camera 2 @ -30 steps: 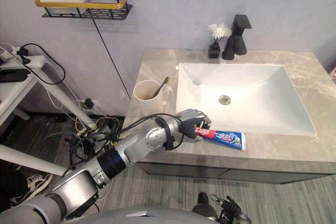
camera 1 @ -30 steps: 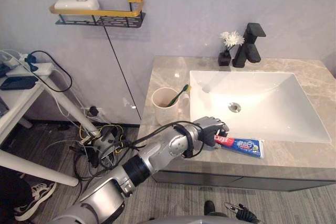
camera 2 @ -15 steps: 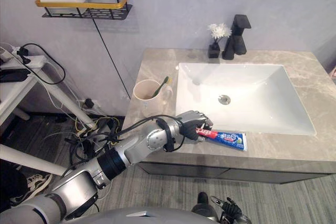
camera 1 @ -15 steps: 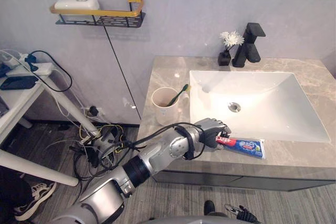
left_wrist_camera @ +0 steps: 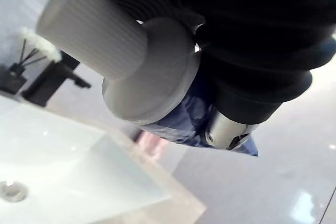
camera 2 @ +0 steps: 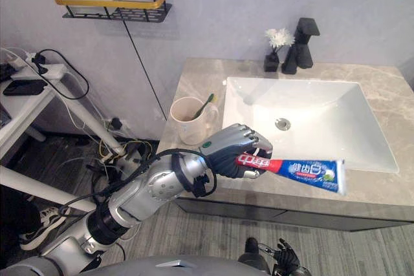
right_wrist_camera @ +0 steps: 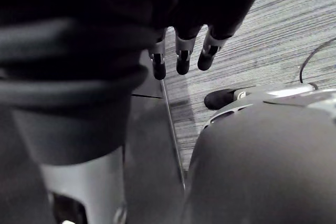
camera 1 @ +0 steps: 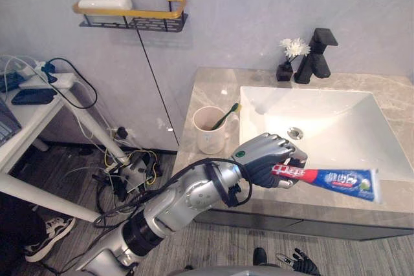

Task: Organize washtable

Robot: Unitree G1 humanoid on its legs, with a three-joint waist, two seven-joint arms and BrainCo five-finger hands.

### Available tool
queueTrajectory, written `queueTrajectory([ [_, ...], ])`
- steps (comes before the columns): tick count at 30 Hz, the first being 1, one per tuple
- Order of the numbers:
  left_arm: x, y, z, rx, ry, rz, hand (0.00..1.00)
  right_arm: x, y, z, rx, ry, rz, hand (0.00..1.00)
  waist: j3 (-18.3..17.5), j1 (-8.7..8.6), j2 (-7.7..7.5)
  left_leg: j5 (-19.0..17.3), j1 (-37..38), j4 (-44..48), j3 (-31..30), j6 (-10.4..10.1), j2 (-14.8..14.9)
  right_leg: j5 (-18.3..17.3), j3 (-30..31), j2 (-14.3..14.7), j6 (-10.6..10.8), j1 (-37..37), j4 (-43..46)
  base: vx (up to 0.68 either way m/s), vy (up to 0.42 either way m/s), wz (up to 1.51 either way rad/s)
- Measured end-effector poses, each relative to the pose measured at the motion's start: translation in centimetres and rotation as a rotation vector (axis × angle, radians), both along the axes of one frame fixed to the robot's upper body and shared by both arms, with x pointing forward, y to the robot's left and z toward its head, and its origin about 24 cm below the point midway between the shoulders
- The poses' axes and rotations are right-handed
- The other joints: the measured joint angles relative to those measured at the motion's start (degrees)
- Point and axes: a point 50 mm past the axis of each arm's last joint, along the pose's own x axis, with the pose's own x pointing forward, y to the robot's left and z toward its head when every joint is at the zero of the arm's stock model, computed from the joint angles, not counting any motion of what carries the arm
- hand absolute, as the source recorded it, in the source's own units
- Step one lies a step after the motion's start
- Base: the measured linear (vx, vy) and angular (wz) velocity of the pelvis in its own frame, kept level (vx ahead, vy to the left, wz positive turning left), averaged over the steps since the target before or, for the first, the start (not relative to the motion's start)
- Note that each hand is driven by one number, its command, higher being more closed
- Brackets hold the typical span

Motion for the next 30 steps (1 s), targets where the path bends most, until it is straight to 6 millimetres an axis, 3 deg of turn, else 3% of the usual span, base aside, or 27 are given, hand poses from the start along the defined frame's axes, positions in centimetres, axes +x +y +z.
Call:
queueTrajectory([
  [7, -2.1, 0.7, 2.0, -0.118, -0.060, -0.060, 1.00, -1.0, 0.2, 0.8, -0.002, -0.045, 0.092, 0.00, -1.8, 0.06, 0.05, 0.0, -0.3, 0.3, 0.0, 0.0, 0.0, 0.0, 0.1, 0.0, -0.1, 0.0, 0.0, -0.02, -0.001, 0.01],
  [12, -3.2, 1.7, 3.3, -0.209, -0.106, -0.068, 1.00, 0.5, 0.9, 2.8, -0.006, -0.191, 0.147, 0.00, -2.0, -0.01, 0.27, -0.1, -0.2, 0.5, 1.8, 0.0, 0.2, 0.3, 1.7, 0.3, -0.3, -1.0, 0.0, -0.02, 0.000, -0.20],
  [14, -3.1, 2.0, 3.6, -0.230, -0.121, -0.053, 1.00, 2.0, 1.0, 4.8, -0.018, -0.315, 0.167, 0.00, -2.0, -0.07, 0.27, -0.2, -0.2, 0.5, 3.7, 0.0, 0.2, 0.6, 3.6, 0.4, -0.5, -2.1, 0.0, -0.03, 0.009, -0.39],
  [19, -2.8, 2.3, 3.9, -0.237, -0.132, -0.031, 1.00, 3.4, -0.3, 9.7, -0.094, -0.547, 0.128, 0.00, -1.9, -0.36, 0.10, -1.1, 0.3, 0.8, 7.9, 0.0, 0.3, 1.6, 8.0, 1.0, -0.5, -4.2, 0.0, -0.01, 0.018, -0.48],
  [25, -1.9, 3.5, 4.7, -0.291, -0.158, 0.052, 1.00, 4.1, -4.9, 17.8, -0.354, -0.831, 0.025, 0.00, -1.8, -1.58, -0.08, -2.9, 1.8, 1.4, 13.4, 0.0, 0.6, 2.4, 13.4, 2.1, -0.2, -5.7, 0.0, 0.02, 0.025, -0.49],
  [27, -1.8, 4.2, 4.7, -0.306, -0.154, 0.095, 1.00, 3.5, -7.0, 21.4, -0.518, -0.936, -0.040, 0.00, -1.9, -1.90, -0.03, -3.3, 2.5, 1.4, 14.6, 0.0, 0.8, 2.5, 14.5, 2.6, 0.0, -5.8, 0.0, 0.05, 0.016, -0.30],
  [30, -2.1, 5.0, 5.3, -0.329, -0.182, 0.121, 1.00, 3.0, -9.1, 24.8, -0.702, -1.037, -0.134, 0.00, -1.9, -2.11, -0.09, -3.4, 2.6, 1.2, 15.0, 0.1, 0.7, 2.6, 14.8, 2.6, 0.1, -6.0, 0.0, 0.03, 0.014, -0.08],
])
